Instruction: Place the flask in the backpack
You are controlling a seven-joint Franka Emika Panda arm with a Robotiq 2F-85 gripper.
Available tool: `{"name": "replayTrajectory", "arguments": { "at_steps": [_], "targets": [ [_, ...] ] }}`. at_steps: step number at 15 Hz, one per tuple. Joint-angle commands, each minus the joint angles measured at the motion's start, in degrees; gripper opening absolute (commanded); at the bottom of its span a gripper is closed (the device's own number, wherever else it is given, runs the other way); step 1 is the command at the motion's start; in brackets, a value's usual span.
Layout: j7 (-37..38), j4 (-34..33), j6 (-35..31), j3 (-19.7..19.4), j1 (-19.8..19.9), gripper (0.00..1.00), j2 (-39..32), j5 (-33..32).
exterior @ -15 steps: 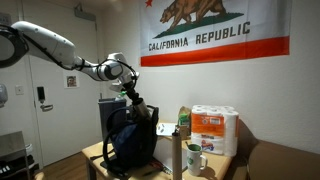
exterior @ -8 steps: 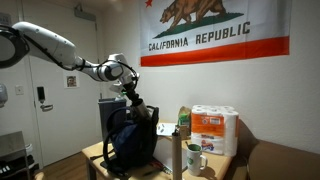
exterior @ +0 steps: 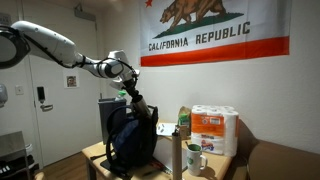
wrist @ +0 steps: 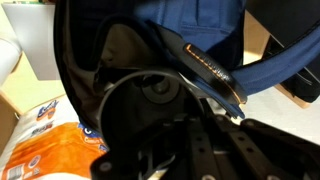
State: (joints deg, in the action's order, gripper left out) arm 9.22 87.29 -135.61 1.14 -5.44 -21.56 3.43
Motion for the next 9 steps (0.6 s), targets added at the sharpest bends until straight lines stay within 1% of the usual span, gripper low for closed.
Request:
{"name": "replayTrajectory", "arguments": {
  "at_steps": [1, 4, 6, 9],
  "targets": [
    [0.2, -5.5, 1.3, 1.2, 0.1, 0.02, -1.6, 1.3],
    [0.8, -9.0, 1.2, 1.3, -0.3, 0.02, -3.4, 0.7],
    [0.8, -11.5, 2.2, 1.3, -0.5, 0.02, -5.2, 0.3],
    [1.5, -16.4, 9.3, 0.6, -0.9, 0.02, -9.2, -1.1]
  ]
}}
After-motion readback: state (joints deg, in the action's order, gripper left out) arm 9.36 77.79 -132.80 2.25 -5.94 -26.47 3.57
